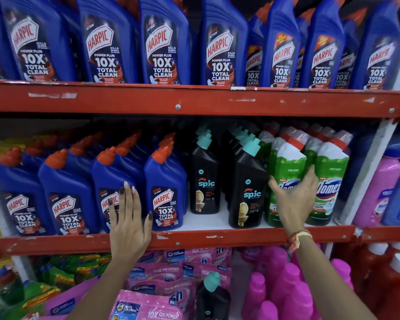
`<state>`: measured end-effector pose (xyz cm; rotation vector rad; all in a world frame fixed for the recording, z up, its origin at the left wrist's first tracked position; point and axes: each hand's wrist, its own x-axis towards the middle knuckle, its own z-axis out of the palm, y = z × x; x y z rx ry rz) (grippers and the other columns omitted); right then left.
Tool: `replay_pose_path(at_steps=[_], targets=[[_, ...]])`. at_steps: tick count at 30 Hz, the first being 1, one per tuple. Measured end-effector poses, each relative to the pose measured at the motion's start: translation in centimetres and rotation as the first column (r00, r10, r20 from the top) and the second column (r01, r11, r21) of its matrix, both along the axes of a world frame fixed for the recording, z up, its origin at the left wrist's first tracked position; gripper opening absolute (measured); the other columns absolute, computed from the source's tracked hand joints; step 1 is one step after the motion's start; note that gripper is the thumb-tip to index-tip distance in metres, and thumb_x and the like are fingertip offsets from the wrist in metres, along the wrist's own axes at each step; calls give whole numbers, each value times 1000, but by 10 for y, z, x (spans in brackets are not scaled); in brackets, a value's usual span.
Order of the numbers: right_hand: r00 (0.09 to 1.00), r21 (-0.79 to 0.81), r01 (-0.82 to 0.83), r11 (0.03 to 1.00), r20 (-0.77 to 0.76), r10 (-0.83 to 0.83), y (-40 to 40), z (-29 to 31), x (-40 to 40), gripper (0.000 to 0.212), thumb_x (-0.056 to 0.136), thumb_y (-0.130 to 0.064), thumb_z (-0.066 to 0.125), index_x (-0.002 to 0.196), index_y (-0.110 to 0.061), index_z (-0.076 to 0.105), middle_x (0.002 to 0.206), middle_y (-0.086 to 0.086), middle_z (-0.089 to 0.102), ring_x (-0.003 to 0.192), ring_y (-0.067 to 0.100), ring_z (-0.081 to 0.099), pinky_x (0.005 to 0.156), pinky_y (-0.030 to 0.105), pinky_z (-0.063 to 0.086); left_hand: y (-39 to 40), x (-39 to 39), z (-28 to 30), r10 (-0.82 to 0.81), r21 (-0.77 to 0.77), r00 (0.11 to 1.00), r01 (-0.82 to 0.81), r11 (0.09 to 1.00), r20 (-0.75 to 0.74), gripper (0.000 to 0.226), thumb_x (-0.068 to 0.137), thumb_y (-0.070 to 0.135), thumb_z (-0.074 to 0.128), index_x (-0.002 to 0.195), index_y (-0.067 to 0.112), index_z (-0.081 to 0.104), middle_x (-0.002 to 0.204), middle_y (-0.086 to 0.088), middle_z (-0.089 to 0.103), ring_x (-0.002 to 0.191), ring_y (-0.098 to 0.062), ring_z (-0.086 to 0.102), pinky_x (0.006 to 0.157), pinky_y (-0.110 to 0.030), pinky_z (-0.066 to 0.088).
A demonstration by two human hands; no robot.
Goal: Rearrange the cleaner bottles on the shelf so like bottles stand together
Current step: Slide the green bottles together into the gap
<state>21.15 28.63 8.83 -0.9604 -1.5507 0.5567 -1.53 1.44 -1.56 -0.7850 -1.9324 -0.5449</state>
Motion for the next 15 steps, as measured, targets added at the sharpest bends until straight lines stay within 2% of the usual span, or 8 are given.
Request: replay_pose_path(at_steps=[2, 4, 5, 6, 8, 11, 13, 15], targets=[[993, 103, 24, 994, -119, -12, -20, 3, -4, 88, 80, -33, 75, 149, -7, 27, 149, 14, 34, 137, 28, 34, 108, 36, 35, 0, 0, 0, -2, 2, 1000, 2, 1000, -2, 70, 107, 46, 15, 155, -5, 18, 168, -12, -1, 155, -28, 4, 124, -52, 6], [974, 189, 15, 982, -226, 29, -44, 5, -7, 77, 84, -29, 71, 147, -7, 32, 144, 14, 36, 134, 23, 35, 107, 18, 29, 0, -1, 1, -1, 7, 1000, 1, 1000, -7, 70, 107, 46, 15, 156, -4, 17, 168, -11, -2, 155, -27, 3, 125, -51, 4], [964, 224, -4, 975, -258, 63, -57, 4, -9, 73, 86, -27, 70, 146, -7, 34, 141, 14, 37, 133, 22, 36, 108, 15, 27, 0, 0, 0, -2, 10, 1000, 2, 1000, -8, 70, 107, 46, 15, 156, -4, 16, 168, -10, -3, 155, -27, 2, 125, -50, 3], [957, 259, -23, 966, -273, 96, -69, 1, -12, 69, 87, -24, 70, 145, -6, 36, 139, 14, 39, 132, 22, 37, 110, 17, 29, 0, -1, 1, -1, 11, 1000, 2, 1000, -15, 70, 107, 46, 15, 156, -3, 15, 168, -10, -5, 155, -26, 1, 125, -49, 2], [954, 321, -61, 945, -261, 150, -90, -12, -17, 62, 88, -18, 69, 141, -3, 41, 135, 14, 43, 129, 23, 42, 111, 24, 33, 0, -2, 1, 4, 7, 1000, -3, 1000, -28, 69, 107, 45, 17, 157, -3, 12, 168, -10, -5, 155, -27, 1, 125, -49, 1], [940, 349, -172, 921, -223, 260, -116, -50, -22, 48, 88, -12, 66, 132, 0, 50, 126, 13, 48, 121, 19, 47, 106, 14, 35, 0, -2, 2, 5, 11, 999, -4, 1000, -32, 69, 105, 42, 24, 157, -2, 10, 167, -11, -5, 155, -26, 0, 125, -48, 0], [926, 344, -284, 895, -145, 350, -132, -82, -24, 38, 90, -14, 61, 126, -2, 55, 123, 9, 49, 119, 16, 49, 104, 16, 38, 0, -1, 2, 3, 17, 999, -2, 1000, -35, 69, 104, 39, 28, 157, -1, 9, 167, -11, -3, 155, -25, -1, 125, -47, -1], [916, 313, -362, 878, -57, 398, -146, -116, -21, 32, 91, -18, 56, 120, -6, 57, 119, 7, 50, 115, 10, 49, 103, 12, 36, -1, 2, 2, -2, 17, 1000, 2, 1000, -22, 68, 105, 39, 28, 157, -1, 11, 166, -14, 0, 155, -22, -5, 125, -45, -2]])
